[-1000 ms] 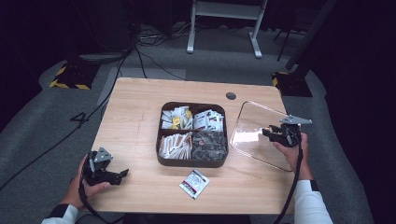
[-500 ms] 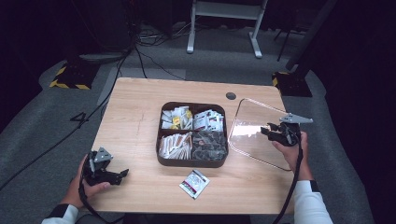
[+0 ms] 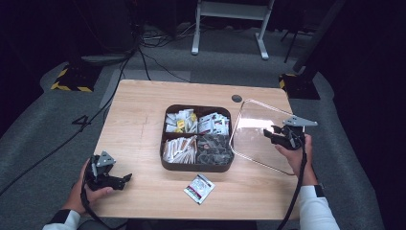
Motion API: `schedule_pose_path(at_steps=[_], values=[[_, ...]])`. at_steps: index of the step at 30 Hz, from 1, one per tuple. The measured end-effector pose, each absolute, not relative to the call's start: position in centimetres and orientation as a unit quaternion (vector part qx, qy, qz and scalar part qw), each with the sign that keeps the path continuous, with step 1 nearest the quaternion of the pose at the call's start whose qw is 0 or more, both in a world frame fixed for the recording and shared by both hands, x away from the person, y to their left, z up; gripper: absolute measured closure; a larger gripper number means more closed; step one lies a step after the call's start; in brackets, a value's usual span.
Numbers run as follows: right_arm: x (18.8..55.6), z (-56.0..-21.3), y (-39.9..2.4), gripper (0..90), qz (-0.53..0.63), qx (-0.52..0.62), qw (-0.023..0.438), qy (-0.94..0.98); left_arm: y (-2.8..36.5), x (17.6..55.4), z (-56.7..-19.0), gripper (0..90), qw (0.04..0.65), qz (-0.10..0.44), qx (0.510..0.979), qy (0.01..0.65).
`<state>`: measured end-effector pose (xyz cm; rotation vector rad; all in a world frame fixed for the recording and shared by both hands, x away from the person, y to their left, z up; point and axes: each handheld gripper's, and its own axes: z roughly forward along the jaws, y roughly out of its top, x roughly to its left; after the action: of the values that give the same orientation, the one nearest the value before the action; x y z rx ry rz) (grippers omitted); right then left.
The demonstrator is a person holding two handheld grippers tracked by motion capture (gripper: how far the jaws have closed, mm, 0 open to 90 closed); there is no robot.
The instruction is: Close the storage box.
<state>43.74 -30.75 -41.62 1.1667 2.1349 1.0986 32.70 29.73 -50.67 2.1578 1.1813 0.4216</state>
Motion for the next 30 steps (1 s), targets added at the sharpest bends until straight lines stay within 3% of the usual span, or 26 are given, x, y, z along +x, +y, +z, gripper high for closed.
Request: schedule_pose_path(at_steps=[30], values=[[44.1, -41.2, -22.2, 59.2, 0.405, 0.366, 0.206, 0.812, 29.7, 32.7, -50.7, 0.5, 0.317, 0.161, 0.82, 0.449]])
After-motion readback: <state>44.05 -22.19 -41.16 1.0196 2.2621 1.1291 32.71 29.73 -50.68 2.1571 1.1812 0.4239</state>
